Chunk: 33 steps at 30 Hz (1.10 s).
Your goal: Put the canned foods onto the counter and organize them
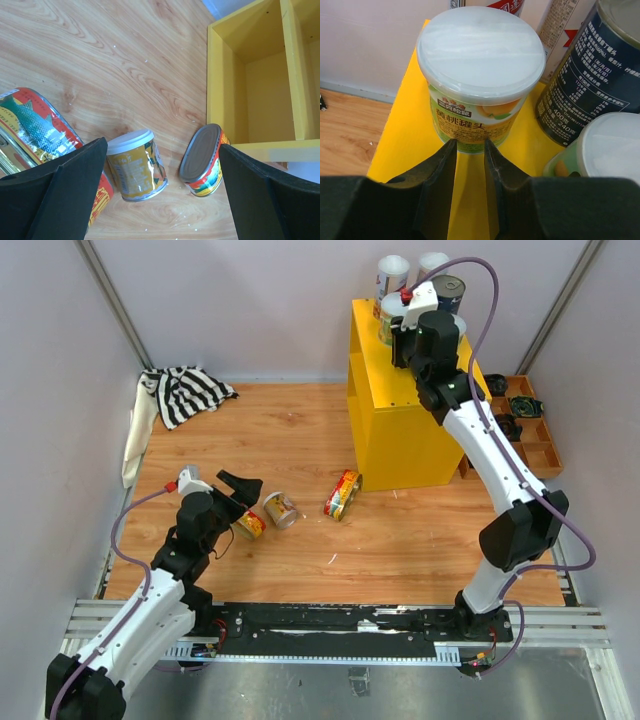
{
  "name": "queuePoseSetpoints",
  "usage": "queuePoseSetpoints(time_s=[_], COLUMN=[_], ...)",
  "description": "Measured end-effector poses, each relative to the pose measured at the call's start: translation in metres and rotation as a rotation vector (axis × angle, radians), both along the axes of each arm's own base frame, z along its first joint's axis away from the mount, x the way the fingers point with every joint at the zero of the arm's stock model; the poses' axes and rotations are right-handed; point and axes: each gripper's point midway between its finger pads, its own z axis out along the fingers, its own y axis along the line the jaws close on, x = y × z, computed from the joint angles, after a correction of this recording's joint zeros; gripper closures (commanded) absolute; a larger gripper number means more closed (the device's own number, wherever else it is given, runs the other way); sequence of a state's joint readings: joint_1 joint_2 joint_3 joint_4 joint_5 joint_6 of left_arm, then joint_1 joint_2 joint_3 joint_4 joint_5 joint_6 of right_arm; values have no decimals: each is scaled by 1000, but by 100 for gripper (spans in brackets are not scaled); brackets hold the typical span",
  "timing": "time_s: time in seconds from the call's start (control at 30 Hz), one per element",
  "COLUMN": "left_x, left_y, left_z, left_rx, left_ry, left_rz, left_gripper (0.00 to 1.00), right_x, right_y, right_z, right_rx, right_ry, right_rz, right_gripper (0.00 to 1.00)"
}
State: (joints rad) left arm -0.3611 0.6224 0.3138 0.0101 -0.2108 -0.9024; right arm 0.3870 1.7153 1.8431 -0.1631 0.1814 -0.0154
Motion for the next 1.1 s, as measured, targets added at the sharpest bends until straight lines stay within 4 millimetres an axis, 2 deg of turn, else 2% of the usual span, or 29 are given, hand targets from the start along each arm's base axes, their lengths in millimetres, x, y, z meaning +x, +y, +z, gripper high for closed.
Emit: queuePoseSetpoints(time_s=[0.37, 0.53, 0.67, 0.77, 0.87, 0.93, 1.1], left_x=[1, 1, 1, -1, -3, -4, -11], left_y=[0, 1, 1, 2, 3, 3, 6], left_z=[2, 2, 3, 4, 5, 5, 6], left_rx=[-4, -4, -4, -5, -3, -2, -5], left_ry=[-9, -8, -9, -13, -15, -15, -11], left_rz=[0, 3, 3, 3, 3, 3, 4], left_gripper=[2, 2, 2, 2, 2, 2, 2], right_x=[5, 8, 9, 4, -13, -32, -98], right_y=[2, 2, -2, 1, 13, 30, 87], right_z=[4, 5, 4, 5, 10, 16, 36], right_rx=[3, 5, 15, 13, 2, -7, -13], right_ry=[-7, -8, -1, 9, 16, 15, -9], right_rz=[2, 3, 3, 12, 45, 92, 261], right_gripper=[70, 66, 59, 50, 43, 38, 29])
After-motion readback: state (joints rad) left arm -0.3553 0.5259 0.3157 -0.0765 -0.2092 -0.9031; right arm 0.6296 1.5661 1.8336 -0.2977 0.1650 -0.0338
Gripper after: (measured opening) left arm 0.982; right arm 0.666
